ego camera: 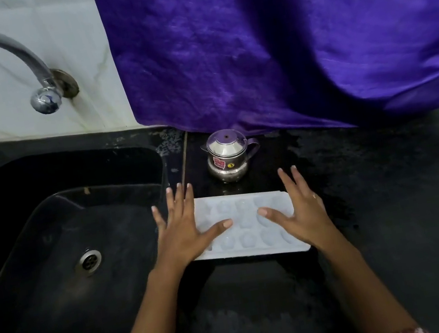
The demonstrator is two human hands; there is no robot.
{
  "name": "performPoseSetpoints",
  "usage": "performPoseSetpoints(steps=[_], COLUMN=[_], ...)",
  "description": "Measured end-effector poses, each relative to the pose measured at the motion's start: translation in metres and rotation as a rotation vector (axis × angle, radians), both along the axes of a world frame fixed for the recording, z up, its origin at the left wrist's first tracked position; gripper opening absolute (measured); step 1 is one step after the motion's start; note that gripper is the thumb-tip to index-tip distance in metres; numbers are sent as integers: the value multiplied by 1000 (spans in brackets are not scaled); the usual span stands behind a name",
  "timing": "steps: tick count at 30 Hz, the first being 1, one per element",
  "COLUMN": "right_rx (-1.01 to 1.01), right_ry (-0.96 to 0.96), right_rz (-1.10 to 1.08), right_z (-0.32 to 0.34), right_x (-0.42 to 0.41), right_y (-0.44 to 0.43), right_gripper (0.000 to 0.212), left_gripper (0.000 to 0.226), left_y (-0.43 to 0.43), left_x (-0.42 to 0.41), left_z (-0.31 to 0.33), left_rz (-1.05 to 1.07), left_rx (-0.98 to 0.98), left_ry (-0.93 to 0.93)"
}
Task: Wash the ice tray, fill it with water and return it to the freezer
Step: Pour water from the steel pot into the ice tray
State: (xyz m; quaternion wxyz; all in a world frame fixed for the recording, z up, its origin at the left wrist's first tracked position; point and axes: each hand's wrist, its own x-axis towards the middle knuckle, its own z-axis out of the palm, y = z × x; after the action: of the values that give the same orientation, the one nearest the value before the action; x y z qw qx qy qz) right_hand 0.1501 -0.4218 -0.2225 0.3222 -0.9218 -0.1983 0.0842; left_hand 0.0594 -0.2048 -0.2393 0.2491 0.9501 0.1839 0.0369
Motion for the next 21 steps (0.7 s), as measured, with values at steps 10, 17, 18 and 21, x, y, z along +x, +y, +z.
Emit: performPoseSetpoints(steps=[10,17,18,21], right_rx=[-355,-296,-289,-247], right_ry=[-7,-39,-37,-28], right_rz=[86,72,69,74], right_z=[-29,-27,-27,-25], right_x=[-32,-38,-39,-40], right_y=[-24,-21,-21,-19], right_gripper=[146,122,119,114], left_gripper=[141,123,121,119], left_y=[-5,-4,-5,-8], left_x=[-49,-52,-51,-50], left_z=[-17,-24,-25,-24], left_rz=[82,94,102,106], left_rx=[152,24,-4,-123], left_ry=[84,13,-1,-69])
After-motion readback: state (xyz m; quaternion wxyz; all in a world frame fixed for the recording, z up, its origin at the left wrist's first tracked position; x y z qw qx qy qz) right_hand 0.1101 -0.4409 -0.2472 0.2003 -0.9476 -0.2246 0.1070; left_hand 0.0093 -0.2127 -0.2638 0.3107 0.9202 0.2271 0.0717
